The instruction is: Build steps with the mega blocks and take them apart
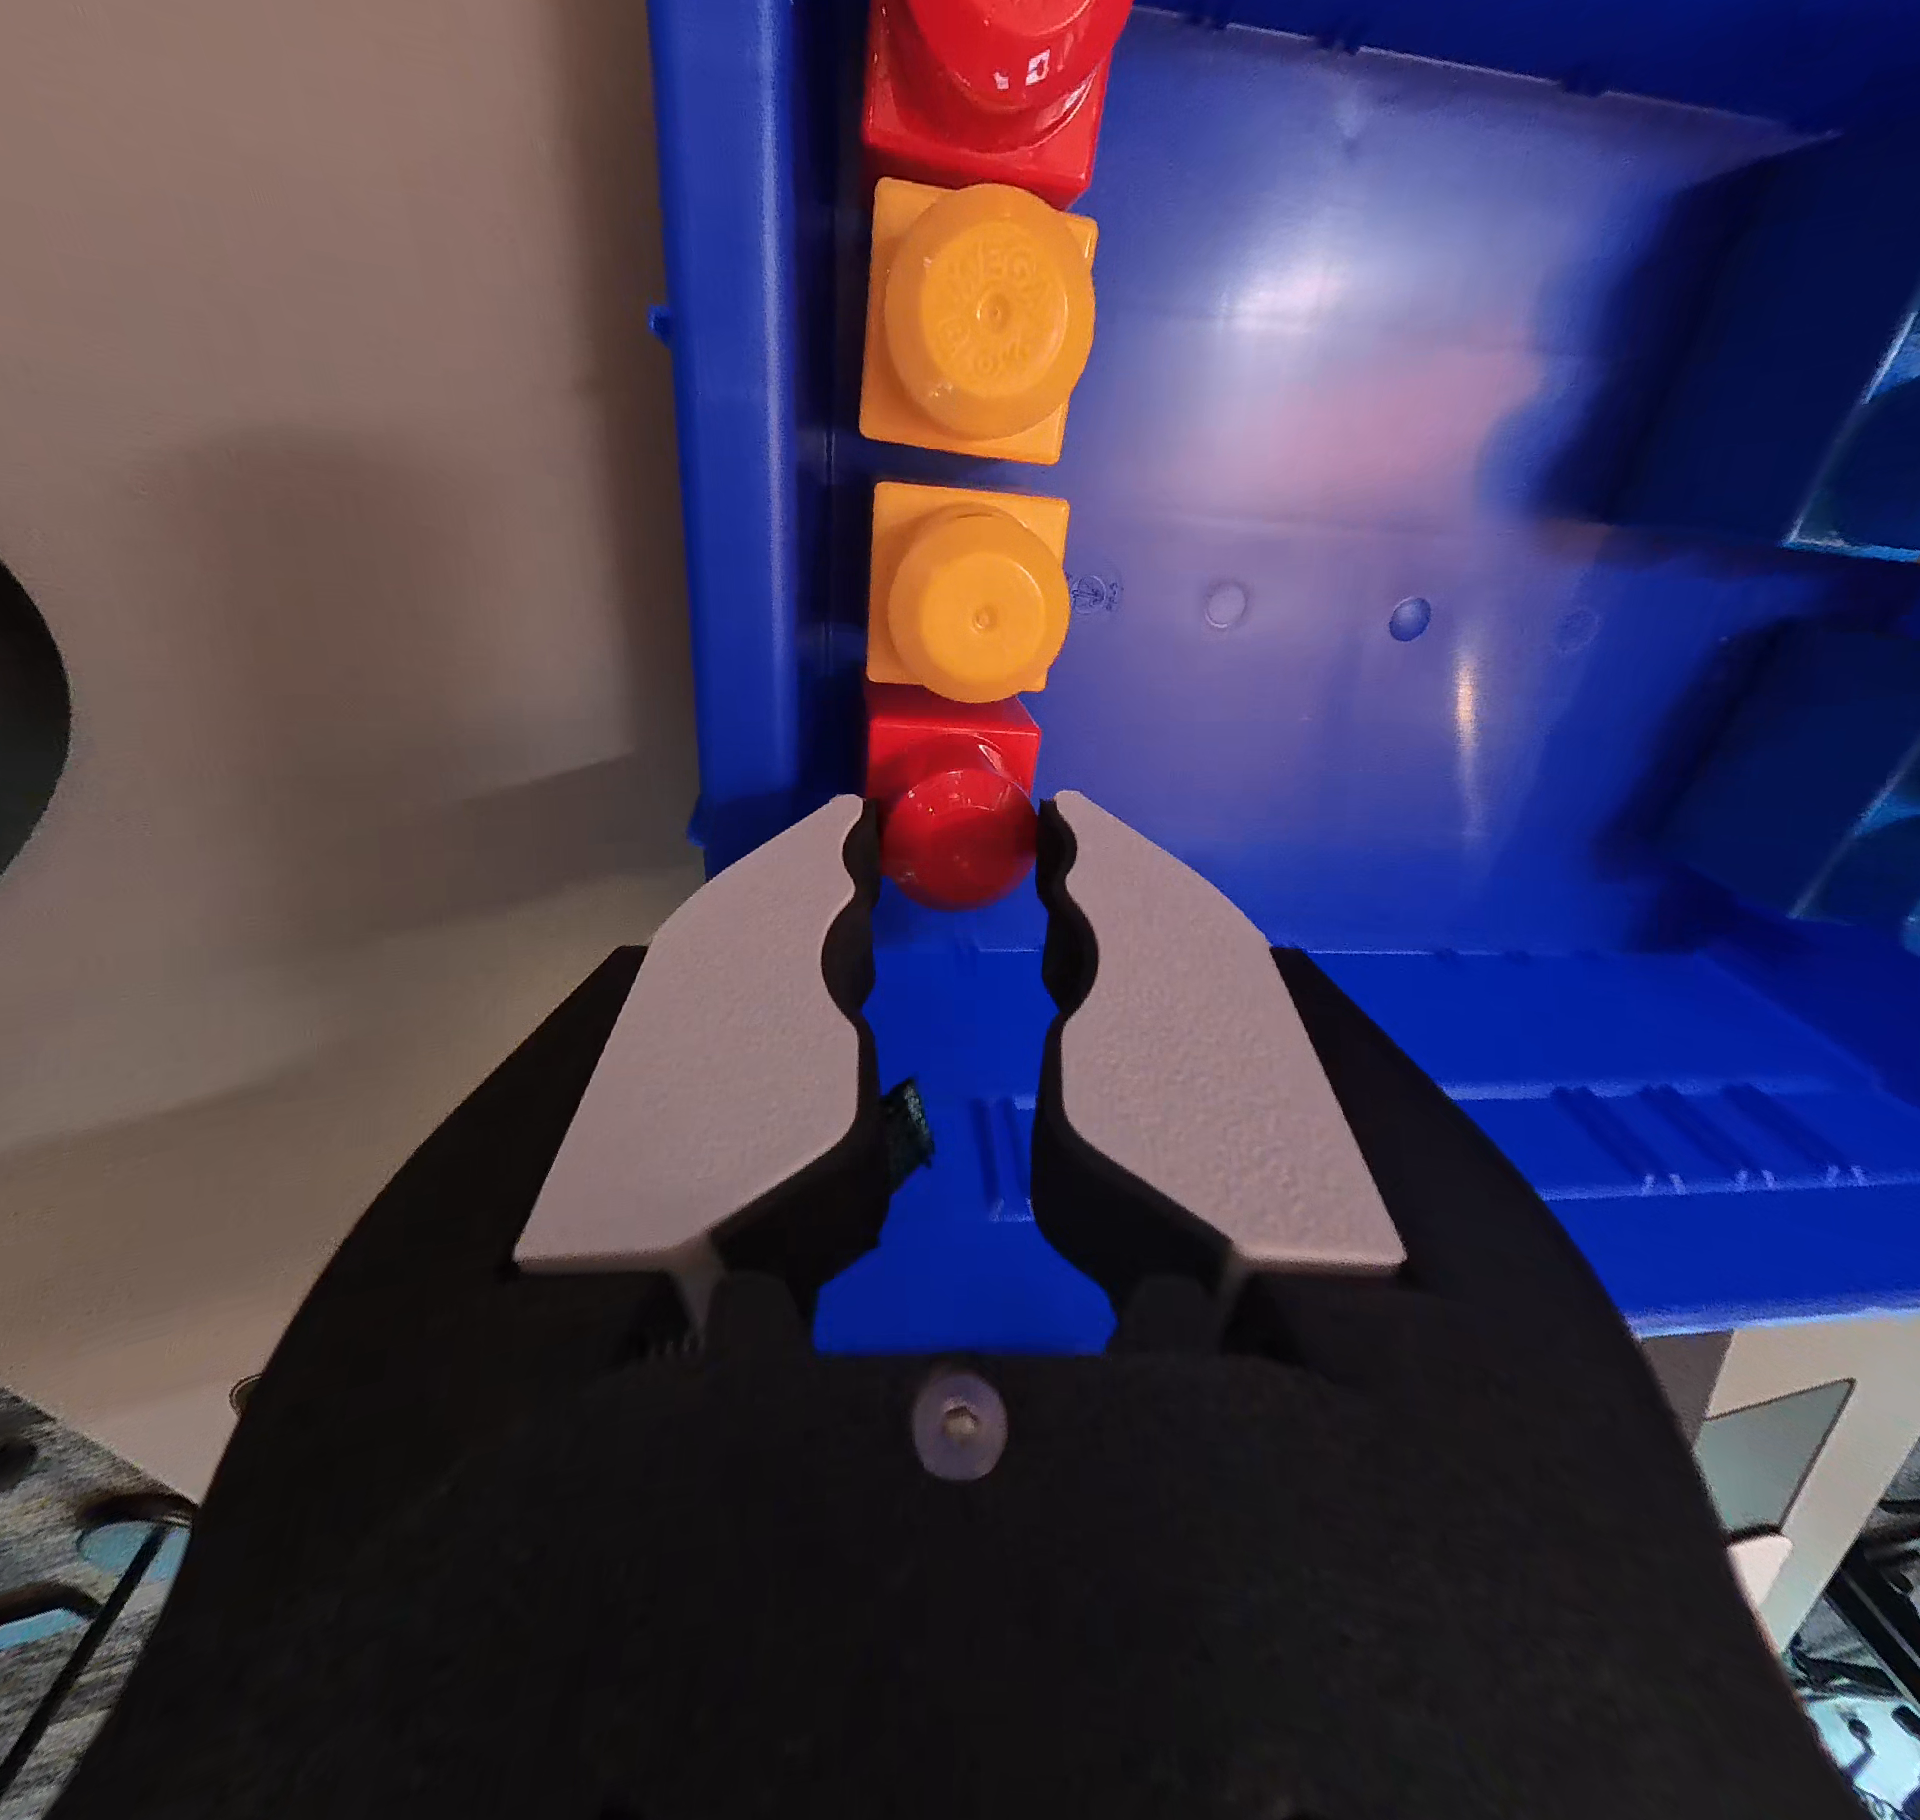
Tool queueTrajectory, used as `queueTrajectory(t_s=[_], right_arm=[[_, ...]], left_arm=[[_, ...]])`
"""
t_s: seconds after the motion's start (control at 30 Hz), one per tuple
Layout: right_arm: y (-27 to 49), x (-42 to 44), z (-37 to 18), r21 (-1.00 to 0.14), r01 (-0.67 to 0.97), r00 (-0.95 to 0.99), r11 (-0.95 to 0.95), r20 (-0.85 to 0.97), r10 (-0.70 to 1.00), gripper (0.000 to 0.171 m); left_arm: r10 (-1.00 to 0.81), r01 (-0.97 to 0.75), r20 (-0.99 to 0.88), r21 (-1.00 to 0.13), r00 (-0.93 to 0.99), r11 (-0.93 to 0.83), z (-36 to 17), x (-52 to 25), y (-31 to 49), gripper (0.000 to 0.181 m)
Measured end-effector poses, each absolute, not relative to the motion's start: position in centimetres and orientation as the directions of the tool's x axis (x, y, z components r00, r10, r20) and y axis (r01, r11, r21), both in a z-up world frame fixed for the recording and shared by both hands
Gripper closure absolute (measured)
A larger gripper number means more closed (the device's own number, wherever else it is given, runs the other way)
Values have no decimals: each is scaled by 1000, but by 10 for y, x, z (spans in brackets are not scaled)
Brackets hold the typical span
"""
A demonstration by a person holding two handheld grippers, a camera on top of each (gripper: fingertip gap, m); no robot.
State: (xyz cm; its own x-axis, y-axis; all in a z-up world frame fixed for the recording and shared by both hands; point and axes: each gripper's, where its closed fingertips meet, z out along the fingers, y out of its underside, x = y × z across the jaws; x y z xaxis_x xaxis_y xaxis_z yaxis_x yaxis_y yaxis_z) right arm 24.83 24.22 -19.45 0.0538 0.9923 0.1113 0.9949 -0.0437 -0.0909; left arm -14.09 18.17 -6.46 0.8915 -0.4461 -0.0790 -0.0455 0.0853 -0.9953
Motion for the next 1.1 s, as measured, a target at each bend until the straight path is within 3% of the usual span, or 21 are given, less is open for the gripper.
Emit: queueTrajectory(t_s=[0.3,0.4,0.6,0.77,1.1], right_arm=[[246,250,-189,-63,997,52,-42,166,985,139],[242,224,-157,-162,986,78,-47,189,979,130],[181,108,-116,-330,917,-140,224,261,955,123],[131,32,-134,-328,869,-292,371,265,919,124],[101,-25,-190,-288,875,-370,390,122,921,127]], left_arm=[[-383,-66,-83,-996,920,58,-69,-151,187,180],[-355,-74,-93,-995,930,66,-68,-155,187,181],[-301,-64,-77,-997,950,52,-72,-165,191,181],[-298,-67,-76,-997,951,42,-75,-167,192,181],[-269,-60,-67,-998,961,35,-75,-174,194,181]])
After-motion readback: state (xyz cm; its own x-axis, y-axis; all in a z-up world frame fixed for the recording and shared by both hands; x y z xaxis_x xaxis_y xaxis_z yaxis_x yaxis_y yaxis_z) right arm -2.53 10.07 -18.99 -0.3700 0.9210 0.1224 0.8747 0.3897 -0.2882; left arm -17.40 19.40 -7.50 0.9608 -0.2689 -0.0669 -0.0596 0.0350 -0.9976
